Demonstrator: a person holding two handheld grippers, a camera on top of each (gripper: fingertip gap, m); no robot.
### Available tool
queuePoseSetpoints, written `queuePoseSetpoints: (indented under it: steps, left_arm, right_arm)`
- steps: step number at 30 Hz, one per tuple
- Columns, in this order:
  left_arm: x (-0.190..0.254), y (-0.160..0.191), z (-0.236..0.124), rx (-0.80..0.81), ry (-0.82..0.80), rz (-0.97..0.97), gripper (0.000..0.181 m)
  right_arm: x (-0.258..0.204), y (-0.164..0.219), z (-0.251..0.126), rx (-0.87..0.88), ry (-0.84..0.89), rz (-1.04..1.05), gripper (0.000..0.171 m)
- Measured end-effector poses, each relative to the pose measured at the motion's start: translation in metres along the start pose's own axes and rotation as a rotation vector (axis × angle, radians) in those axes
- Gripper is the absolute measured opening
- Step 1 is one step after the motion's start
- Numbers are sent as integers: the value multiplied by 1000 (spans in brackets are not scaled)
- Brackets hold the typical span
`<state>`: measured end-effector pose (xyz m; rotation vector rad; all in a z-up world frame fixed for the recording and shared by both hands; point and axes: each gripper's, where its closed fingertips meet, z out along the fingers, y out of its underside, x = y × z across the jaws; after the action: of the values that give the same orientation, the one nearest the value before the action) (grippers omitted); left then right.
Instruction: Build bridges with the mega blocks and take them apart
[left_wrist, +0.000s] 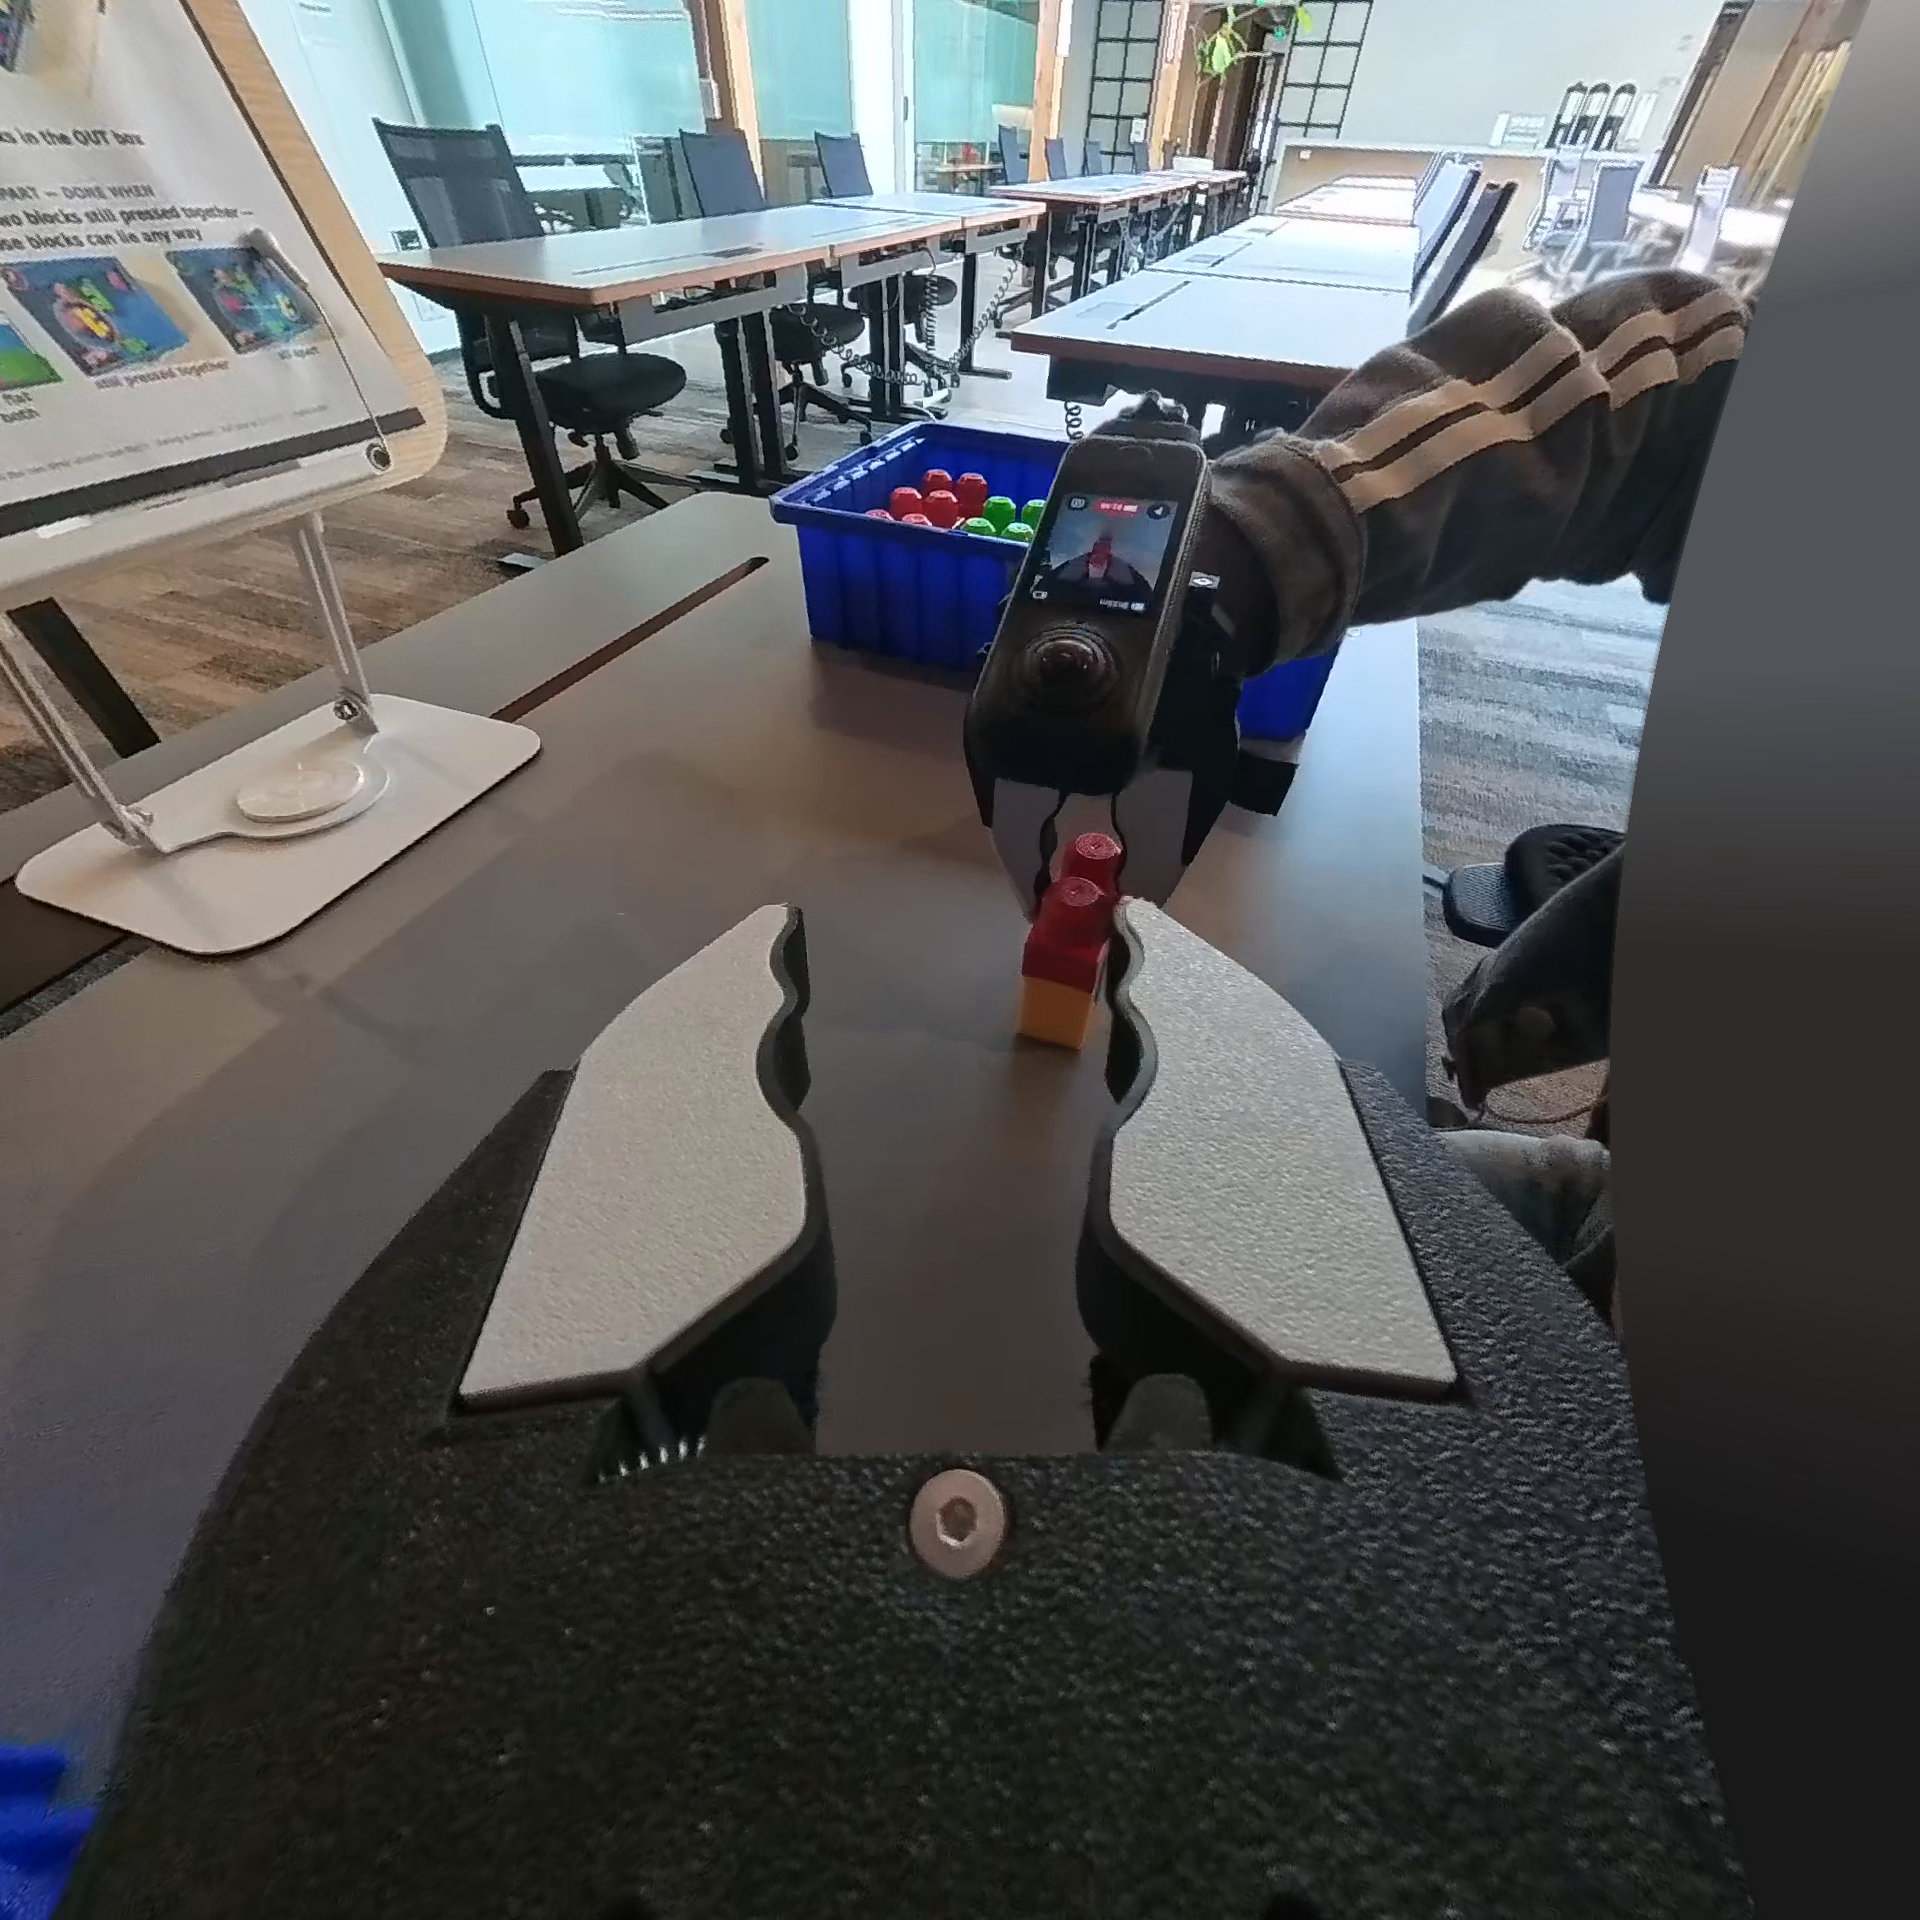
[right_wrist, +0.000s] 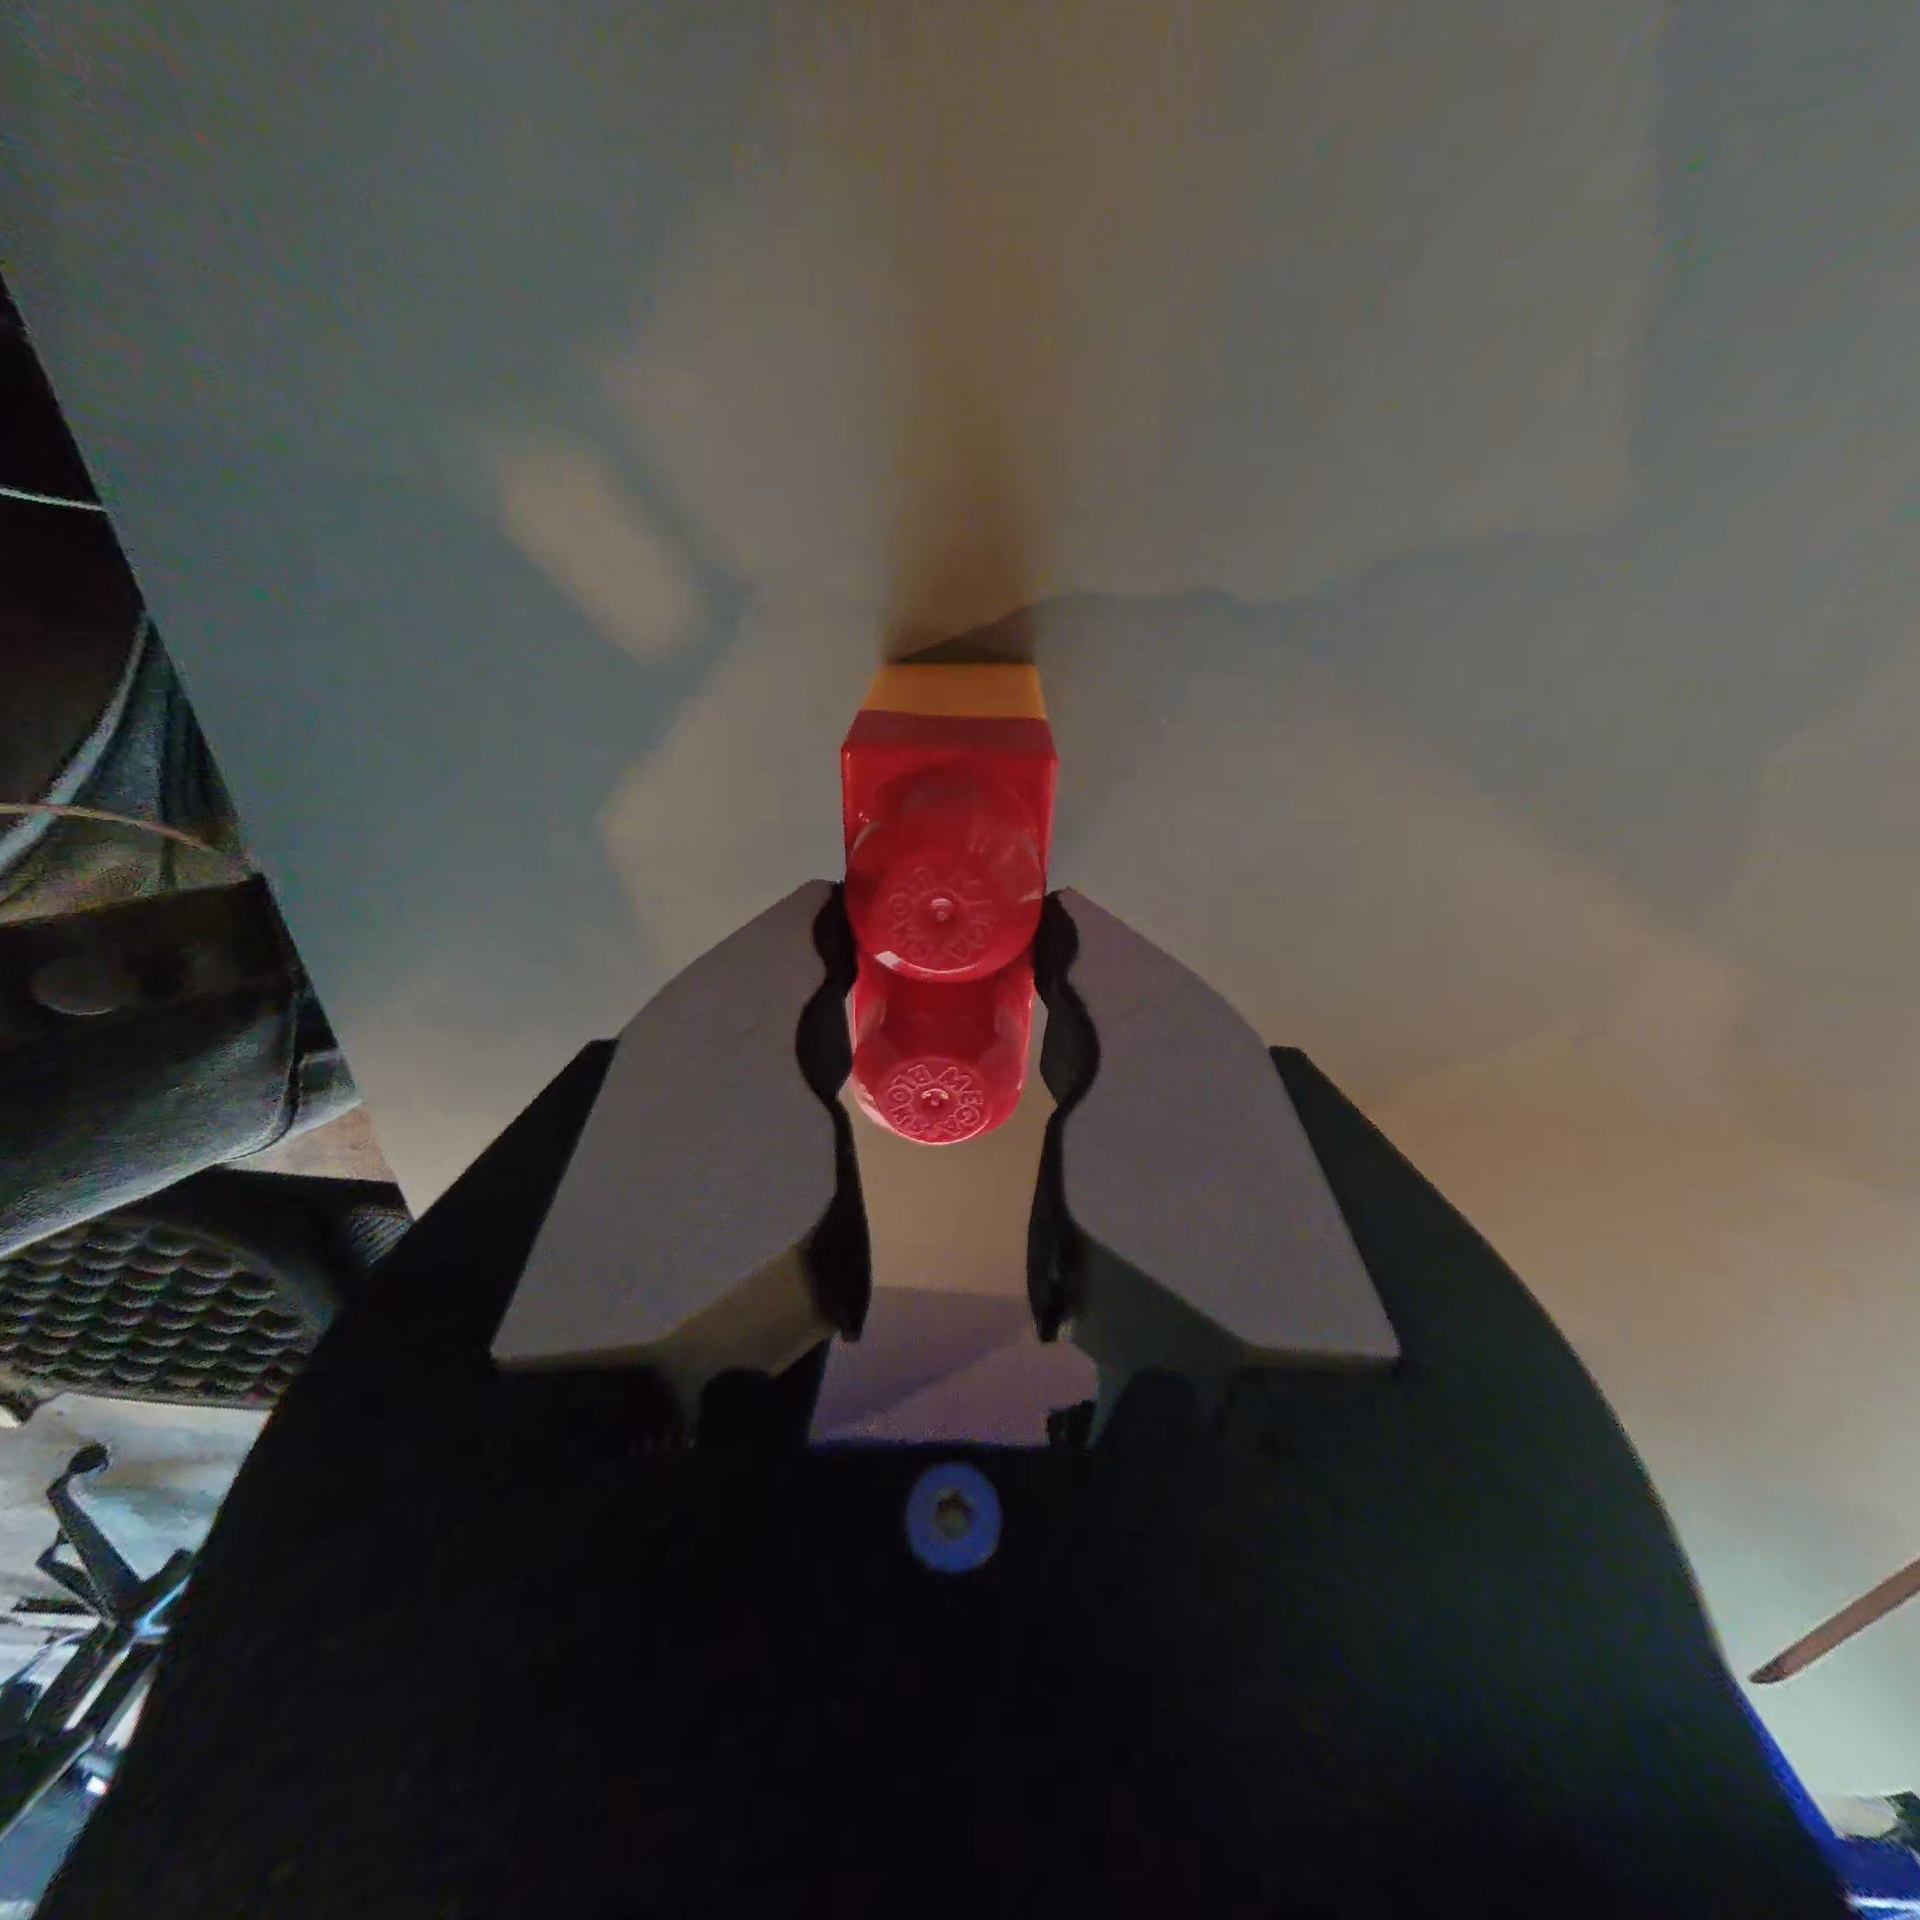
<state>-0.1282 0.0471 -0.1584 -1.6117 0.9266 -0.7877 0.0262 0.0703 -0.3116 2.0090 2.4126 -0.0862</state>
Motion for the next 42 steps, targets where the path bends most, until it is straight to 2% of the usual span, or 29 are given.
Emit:
queuePoseSetpoints:
  steps: [1, 5, 8, 12, 14, 17, 21, 26, 31, 35, 42]
  left_arm:
    - [1, 0, 0, -3, 2, -2, 55]
    - [7, -3, 2, -21, -6, 10, 55]
    - [13, -7, 1, -21, -6, 32, 55]
    - [20, -9, 3, -19, 6, 46, 55]
    - [22, -10, 5, -20, 18, 50, 55]
    - [24, -8, 6, -26, 25, 52, 55]
    - [23, -9, 5, -17, 27, 43, 55]
    - [20, -11, 3, -10, 13, 41, 55]
    - [21, -11, 2, -39, -6, 57, 55]
    - [21, -10, 3, -65, -25, 66, 55]
    - [22, -1, 12, -131, -31, 69, 55]
  right_arm:
    - [0, 0, 0, 9, 2, 6, 33]
    - [0, -1, -1, 38, 13, 31, 33]
    - [-3, 0, -8, 107, -35, 130, 33]
    - [11, 27, -61, 194, 5, 310, 33]
    - [25, 60, -98, 216, 46, 439, 33]
    - [45, 130, -147, 211, 113, 670, 33]
    - [64, 242, -178, 145, 174, 996, 33]
    - [73, 355, -161, 47, 194, 1298, 33]
    - [85, 425, -131, -8, 197, 1461, 34]
    - [99, 460, -106, -18, 200, 1537, 33]
    - [122, 484, -69, -6, 197, 1585, 33]
